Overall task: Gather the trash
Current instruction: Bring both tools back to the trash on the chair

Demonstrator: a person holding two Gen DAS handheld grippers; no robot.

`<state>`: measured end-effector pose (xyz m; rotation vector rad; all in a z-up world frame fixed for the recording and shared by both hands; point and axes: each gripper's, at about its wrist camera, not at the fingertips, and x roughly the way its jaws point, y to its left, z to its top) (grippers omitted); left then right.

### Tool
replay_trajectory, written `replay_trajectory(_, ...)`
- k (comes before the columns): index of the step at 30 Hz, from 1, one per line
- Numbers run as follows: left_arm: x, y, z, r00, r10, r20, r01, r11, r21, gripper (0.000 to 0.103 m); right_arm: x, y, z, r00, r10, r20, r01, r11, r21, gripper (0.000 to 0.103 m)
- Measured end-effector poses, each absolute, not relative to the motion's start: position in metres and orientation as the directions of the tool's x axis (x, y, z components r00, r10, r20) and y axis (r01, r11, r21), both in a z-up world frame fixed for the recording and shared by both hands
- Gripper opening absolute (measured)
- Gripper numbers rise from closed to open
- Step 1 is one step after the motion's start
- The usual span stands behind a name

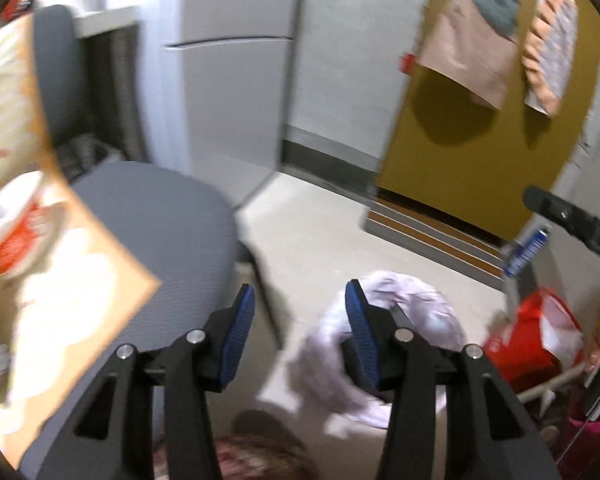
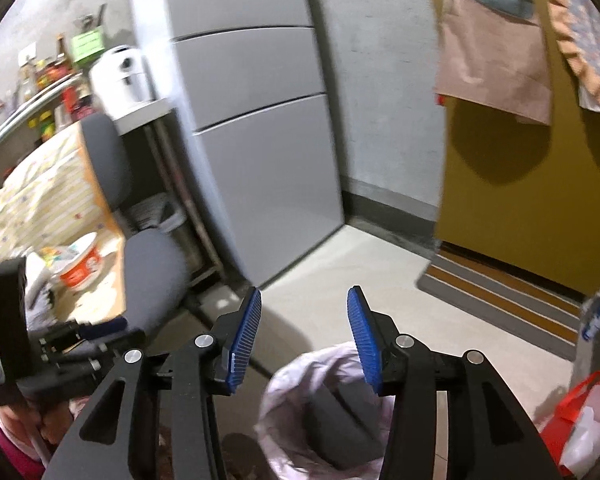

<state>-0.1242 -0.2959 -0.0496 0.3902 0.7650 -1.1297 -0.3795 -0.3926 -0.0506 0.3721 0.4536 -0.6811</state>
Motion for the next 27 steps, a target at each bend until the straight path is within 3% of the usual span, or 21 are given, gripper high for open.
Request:
replay_trajectory(18,-0.059,-0.088,-0.021,0.571,-0.456,-0.683,0.597,0.801,-0.035,0.049,-0.254,-0.273,-0.041,0.816,-0.176,-0.551,0.274,0.957,0.100,0.047)
replay_trajectory(21,-0.049,-0.059,-0.018,0.625,-0.398,-0.671,0.532,0.847,-0.007,0.051,-0.236,-0.257,-0.039,0.817,-0.133,-0.561,0.223,0.970,0.095,0.053)
replay_trajectory(23,-0.043,-0.043,-0.017,0.650,-0.371,-0.663,0.494,0.870,-0.003,0.055,-0.222,-0.245,-0.037,0.820,-0.111,-0.561,0.187,0.979,0.079,0.063)
replay_trajectory(27,-0.027,-0.010,-0.012,0.683,-0.330,-0.651,0.420,0.907,-0.019,0.059,-0.191,-0.224,-0.029,0.822,-0.079,-0.564,0.128,0.991,0.047,0.064)
